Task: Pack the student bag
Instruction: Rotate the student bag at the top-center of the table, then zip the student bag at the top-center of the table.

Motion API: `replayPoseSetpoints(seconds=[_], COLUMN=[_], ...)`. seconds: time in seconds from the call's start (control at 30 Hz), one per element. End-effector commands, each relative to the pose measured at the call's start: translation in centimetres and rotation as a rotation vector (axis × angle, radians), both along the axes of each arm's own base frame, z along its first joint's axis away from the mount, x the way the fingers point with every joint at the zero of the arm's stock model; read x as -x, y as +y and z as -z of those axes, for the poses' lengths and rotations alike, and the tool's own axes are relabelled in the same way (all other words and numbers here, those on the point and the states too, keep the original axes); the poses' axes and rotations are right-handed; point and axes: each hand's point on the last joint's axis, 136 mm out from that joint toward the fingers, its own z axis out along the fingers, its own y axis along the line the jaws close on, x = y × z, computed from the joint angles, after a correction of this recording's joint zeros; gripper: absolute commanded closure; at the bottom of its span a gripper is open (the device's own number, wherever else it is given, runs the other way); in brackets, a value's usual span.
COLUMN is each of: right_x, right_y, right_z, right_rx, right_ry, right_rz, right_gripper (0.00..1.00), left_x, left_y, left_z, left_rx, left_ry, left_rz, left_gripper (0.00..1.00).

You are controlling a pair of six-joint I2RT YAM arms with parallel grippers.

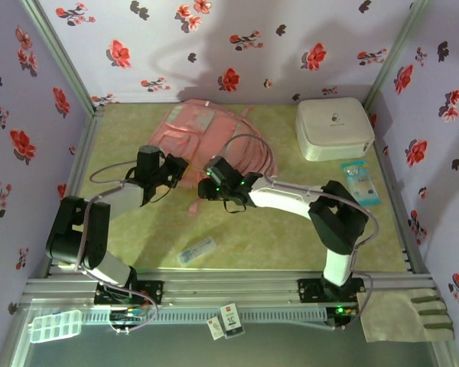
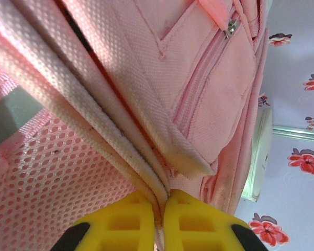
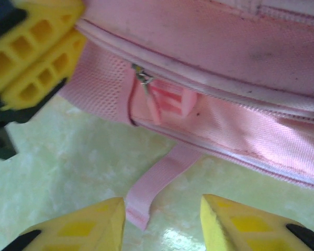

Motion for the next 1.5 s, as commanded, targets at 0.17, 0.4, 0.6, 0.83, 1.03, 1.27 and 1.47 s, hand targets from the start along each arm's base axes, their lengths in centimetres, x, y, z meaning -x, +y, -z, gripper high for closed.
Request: replayPoseSetpoints(seconds=[0.17, 0.4, 0.6, 0.83, 1.03, 1.27, 1.47], right_x=[-3.3, -4.5, -4.9, -5.3, -5.7, -6.0, -6.6], right_y=[1.9, 2.4, 2.6, 2.5, 2.6, 2.4, 2.0], right_z=[-0.9, -0.8, -0.4, 0.1, 0.2, 0.5, 0.7], right_rx=[-0.013, 0.007, 0.022, 0.050, 0.070, 0.098, 0.145], right_ry=[-0.084, -0.111, -0.116, -0.126, -0.139, -0.141, -0.180], right_rz=[0.056, 0.071, 0.075, 0.076, 0.078, 0.091, 0.095], right_gripper=[0.65, 0.68, 0.70, 0.73, 0.76, 0.80, 0.87], left_x=[0.0, 0.2, 0.3, 0.4, 0.5, 0.7, 0.6], left_y=[-2.2, -2.3, -2.4, -2.5, -2.5, -2.4, -2.5], left_z=[-3.4, -3.3, -3.2, -3.4, -3.5, -3.6, -3.4], left_rx=[0.031, 0.033, 0.033, 0.036, 0.036, 0.032, 0.030], left_ry=[-0.085, -0.080, -0.076, -0.078, -0.078, -0.080, -0.073], left_rz=[0.084, 0.088, 0.090, 0.096, 0.101, 0.103, 0.104], left_gripper=[1.00, 1.00, 1.00, 1.00, 1.00, 1.00, 1.00])
